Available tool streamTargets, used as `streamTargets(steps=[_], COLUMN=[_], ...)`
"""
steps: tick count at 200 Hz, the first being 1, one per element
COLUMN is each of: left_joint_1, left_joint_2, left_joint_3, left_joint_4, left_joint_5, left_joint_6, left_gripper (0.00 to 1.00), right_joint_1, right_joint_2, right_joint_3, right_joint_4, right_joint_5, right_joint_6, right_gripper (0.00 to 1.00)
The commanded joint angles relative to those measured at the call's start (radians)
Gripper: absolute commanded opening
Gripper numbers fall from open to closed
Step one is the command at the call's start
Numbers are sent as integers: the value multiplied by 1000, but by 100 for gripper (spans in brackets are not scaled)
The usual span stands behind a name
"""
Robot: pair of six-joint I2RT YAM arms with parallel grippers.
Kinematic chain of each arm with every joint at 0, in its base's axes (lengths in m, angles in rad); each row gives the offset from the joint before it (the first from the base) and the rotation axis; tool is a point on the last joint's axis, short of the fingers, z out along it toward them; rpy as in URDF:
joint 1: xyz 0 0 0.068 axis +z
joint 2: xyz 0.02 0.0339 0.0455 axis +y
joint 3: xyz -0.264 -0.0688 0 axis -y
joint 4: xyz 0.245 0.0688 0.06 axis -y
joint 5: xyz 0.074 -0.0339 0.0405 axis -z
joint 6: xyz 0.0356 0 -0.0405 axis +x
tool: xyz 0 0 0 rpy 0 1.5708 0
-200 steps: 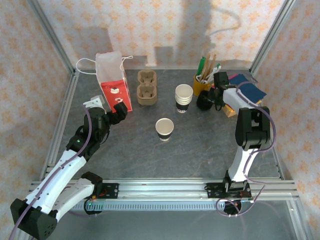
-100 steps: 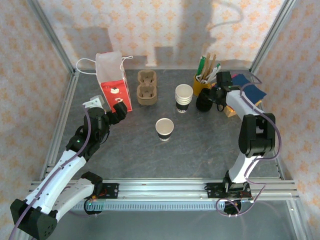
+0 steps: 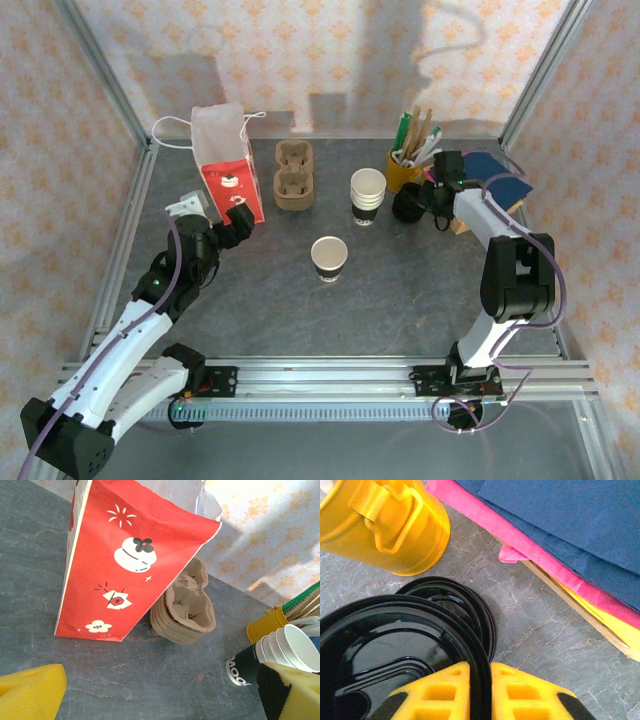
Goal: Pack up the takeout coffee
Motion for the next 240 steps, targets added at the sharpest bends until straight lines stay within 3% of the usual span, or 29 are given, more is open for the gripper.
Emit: streamTargets(steps=[1, 29, 240], left_joint_1=[5, 5, 4], left_joint_2=[-17, -18, 11], left_joint_3=[8, 7, 8], left_joint_4=[-11, -15, -1], left_joint_5=[14, 13, 17], left_joint_6=[-14, -15, -17], left_gripper=[99, 99, 99], right_joint_1=[-4, -3, -5], right_joint_2=[7, 18, 152], right_joint_3=[19, 38, 158], right_joint_4=[18, 17, -12], right_joint_5=[37, 34, 55], right_joint_6=[0, 0, -36], right_gripper=[18, 21, 21])
